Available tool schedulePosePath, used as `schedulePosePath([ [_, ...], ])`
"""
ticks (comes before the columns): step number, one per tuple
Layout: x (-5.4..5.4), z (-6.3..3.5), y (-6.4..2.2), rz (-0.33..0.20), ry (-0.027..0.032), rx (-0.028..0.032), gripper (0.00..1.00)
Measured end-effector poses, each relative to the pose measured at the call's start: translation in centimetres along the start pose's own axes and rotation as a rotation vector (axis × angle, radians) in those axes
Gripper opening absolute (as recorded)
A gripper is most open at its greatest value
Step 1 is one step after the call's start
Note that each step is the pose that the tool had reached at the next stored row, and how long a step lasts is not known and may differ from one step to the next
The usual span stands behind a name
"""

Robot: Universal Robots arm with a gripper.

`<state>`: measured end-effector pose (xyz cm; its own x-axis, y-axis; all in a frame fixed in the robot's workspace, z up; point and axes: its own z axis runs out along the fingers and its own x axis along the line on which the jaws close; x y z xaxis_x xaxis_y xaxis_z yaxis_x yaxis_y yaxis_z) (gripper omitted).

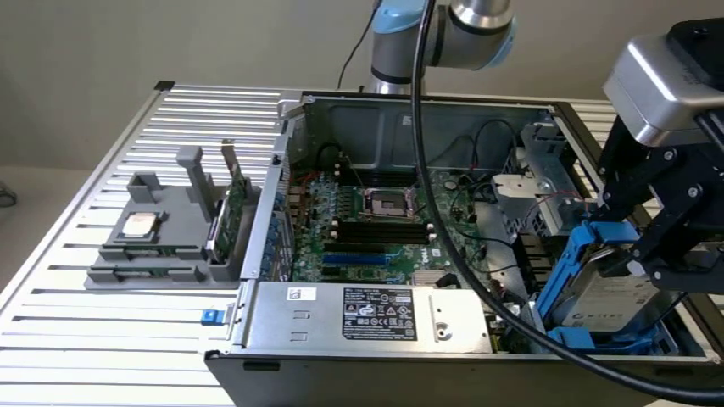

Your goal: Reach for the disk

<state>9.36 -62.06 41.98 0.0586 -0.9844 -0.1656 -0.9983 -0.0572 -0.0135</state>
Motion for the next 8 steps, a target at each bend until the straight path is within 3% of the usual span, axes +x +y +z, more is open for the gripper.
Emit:
schedulePosePath([
  [3, 0.02, 0.0, 0.13, 0.0, 0.0, 0.0021, 0.36],
  [8, 0.12, 0.0, 0.23, -0.001, 0.0001, 0.0032, 0.36],
])
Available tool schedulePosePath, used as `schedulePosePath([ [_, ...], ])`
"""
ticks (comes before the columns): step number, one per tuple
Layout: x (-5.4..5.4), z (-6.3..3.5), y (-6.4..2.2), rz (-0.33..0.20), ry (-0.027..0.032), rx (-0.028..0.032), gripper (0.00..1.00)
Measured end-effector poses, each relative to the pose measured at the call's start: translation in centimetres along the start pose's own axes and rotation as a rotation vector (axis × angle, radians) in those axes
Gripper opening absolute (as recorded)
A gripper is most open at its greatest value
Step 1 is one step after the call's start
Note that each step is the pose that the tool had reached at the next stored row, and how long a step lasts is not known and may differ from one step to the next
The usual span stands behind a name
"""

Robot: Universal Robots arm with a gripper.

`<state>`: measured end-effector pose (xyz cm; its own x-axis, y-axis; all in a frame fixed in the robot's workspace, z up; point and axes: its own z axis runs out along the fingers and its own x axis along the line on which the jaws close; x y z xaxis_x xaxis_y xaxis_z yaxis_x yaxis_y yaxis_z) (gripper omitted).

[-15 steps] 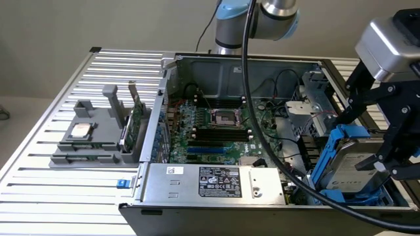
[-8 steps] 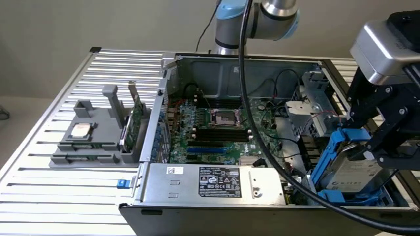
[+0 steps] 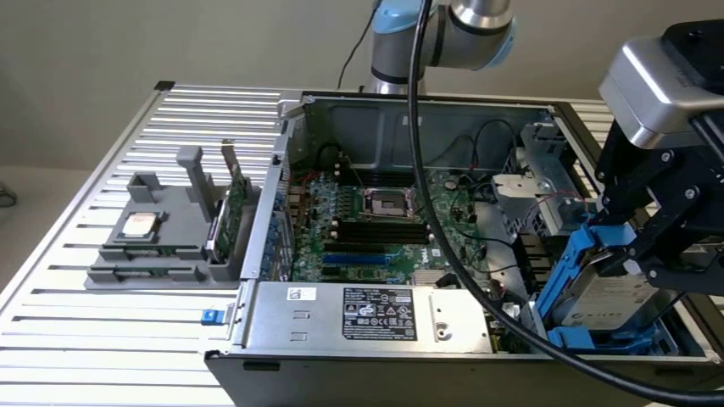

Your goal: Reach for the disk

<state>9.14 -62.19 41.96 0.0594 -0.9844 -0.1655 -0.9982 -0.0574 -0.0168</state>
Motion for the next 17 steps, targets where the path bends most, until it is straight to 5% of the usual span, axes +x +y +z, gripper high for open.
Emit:
schedulePosePath([
  [3, 0.1, -0.02, -0.1, 0.0, -0.0025, 0.0001, 0.36],
  [4, 0.4, -0.05, -0.84, -0.001, -0.0202, 0.0008, 0.36],
  [5, 1.0, -0.18, -1.36, -0.002, -0.0697, 0.0036, 0.36],
  [9, 2.9, -0.37, -1.26, -0.003, -0.0821, 0.0041, 0.36],
  [17, 3.4, -0.44, -1.23, -0.003, -0.0876, 0.0027, 0.36],
])
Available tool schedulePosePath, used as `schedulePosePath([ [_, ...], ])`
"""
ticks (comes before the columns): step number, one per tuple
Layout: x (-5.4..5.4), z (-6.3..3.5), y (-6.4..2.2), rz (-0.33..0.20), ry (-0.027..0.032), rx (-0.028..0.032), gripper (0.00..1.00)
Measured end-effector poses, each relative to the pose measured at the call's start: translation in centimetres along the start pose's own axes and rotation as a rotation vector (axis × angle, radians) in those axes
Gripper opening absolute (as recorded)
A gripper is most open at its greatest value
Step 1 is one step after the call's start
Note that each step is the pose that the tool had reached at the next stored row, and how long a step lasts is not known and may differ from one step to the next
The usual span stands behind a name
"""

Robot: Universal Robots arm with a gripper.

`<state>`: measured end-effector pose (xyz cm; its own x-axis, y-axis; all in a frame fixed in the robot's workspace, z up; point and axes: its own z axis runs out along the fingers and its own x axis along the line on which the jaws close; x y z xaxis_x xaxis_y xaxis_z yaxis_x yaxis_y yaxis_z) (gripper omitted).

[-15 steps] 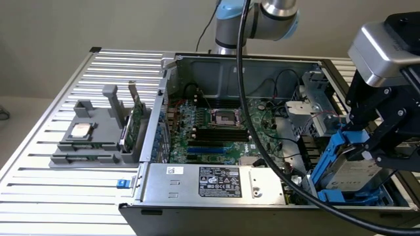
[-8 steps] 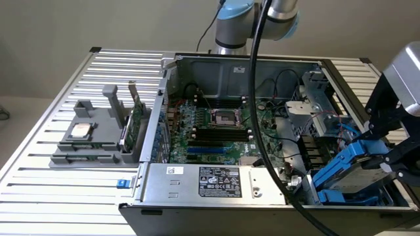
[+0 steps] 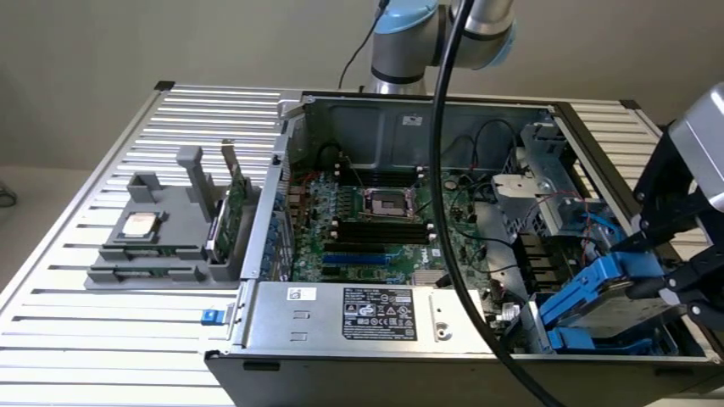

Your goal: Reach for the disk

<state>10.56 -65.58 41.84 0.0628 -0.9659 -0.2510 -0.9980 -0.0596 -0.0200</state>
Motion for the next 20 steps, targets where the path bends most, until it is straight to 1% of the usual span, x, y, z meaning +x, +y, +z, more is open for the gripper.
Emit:
schedulePosePath([
  [1, 0.01, -0.02, 0.0, 0.0, 0.0001, -0.0017, 0.36],
  [2, 0.01, -0.02, 0.0, 0.001, 0.0, -0.0035, 0.39],
  [3, 0.01, -0.01, 0.0, 0.001, -0.0003, -0.0055, 0.45],
  [4, 0.02, -0.02, 0.0, 0.002, -0.0005, -0.0075, 0.45],
  [6, 0.01, -0.06, 0.01, 0.003, -0.001, -0.0103, 0.56],
  [7, 0.01, -0.07, 0.0, 0.003, -0.0013, -0.0117, 0.56],
  [10, 0.01, -0.07, -0.01, 0.004, -0.0019, -0.0166, 0.74],
  [12, 0.01, -0.07, 0.0, 0.005, -0.0023, -0.0183, 0.74],
  [13, 0.02, -0.06, 0.0, 0.005, -0.0024, -0.0191, 0.8],
  [17, 0.3, 0.26, 0.01, 0.005, -0.003, -0.0206, 0.8],
  [20, 0.78, 0.56, 0.05, 0.005, -0.0056, -0.0205, 0.8],
])
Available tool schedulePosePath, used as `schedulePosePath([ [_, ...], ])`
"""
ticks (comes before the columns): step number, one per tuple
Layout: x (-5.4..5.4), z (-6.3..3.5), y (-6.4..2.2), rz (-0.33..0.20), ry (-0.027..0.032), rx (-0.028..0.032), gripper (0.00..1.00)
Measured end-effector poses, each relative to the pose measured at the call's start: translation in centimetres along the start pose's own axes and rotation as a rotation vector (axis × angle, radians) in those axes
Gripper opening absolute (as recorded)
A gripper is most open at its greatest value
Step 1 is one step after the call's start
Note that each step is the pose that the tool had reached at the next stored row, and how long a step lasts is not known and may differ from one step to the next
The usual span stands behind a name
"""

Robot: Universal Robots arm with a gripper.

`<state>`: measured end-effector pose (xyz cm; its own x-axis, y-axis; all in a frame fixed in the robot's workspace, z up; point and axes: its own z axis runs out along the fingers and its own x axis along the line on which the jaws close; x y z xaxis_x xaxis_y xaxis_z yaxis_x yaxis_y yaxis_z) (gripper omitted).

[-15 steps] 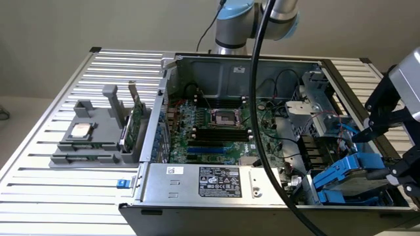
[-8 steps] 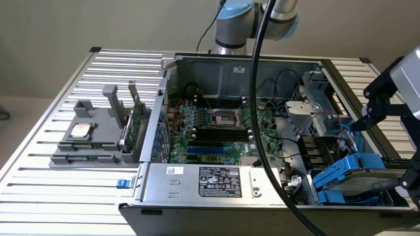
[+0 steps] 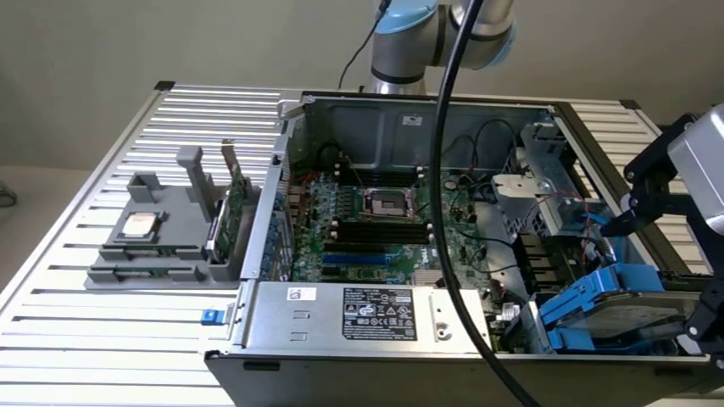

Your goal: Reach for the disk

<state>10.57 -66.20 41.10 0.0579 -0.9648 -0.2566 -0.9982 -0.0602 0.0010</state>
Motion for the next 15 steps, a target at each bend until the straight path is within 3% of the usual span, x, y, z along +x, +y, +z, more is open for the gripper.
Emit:
schedulePosePath([
  [6, 0.7, 0.35, 0.03, 0.0, -0.006, 0.0003, 0.8],
  [15, 1.1, 1.8, 0.03, 0.0, -0.0085, 0.0004, 0.8],
])
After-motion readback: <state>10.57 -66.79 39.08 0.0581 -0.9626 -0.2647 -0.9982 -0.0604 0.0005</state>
